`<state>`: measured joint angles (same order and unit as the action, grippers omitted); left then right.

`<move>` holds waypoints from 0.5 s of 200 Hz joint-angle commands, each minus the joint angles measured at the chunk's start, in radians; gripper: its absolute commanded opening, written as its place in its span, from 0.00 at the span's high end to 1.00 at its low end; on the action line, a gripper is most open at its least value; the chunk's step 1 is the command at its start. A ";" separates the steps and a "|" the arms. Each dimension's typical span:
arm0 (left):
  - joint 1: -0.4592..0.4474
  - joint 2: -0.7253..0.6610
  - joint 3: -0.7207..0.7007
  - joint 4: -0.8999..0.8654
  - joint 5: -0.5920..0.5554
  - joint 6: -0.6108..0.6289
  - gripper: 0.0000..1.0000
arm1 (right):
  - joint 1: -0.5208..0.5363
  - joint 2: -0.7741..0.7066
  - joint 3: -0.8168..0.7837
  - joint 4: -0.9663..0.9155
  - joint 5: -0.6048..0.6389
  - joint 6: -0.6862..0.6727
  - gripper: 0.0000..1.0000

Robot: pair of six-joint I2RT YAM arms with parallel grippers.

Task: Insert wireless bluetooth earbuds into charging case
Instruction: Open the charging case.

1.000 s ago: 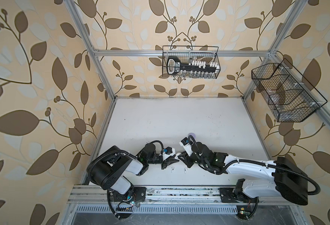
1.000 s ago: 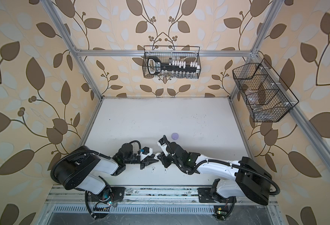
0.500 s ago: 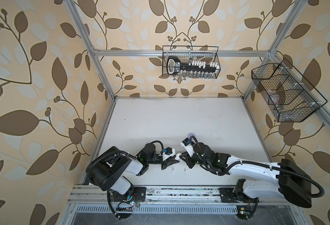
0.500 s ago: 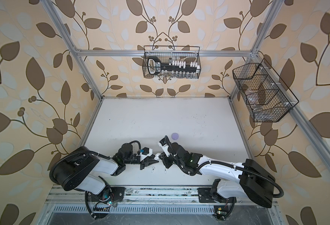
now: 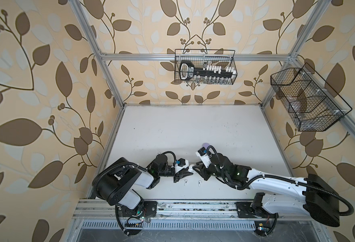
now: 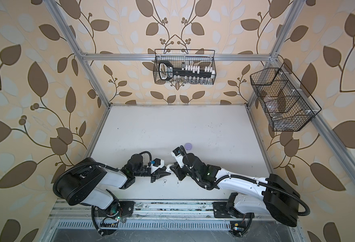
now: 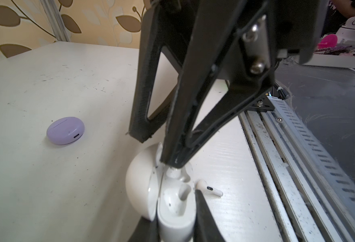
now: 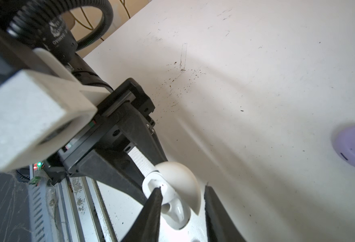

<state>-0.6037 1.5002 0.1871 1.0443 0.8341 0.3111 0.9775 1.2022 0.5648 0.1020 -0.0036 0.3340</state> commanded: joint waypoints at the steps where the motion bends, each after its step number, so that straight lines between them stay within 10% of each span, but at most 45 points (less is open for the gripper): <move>1: -0.009 -0.016 0.013 0.023 0.011 0.008 0.87 | 0.001 -0.025 -0.017 0.007 0.014 -0.001 0.59; 100: -0.013 0.025 -0.012 0.116 -0.070 0.043 0.94 | -0.016 -0.168 -0.014 -0.347 0.213 0.239 0.51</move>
<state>-0.6037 1.5078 0.1867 1.0611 0.7830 0.3237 0.9539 1.0618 0.5625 -0.1081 0.1585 0.4694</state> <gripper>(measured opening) 0.228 0.493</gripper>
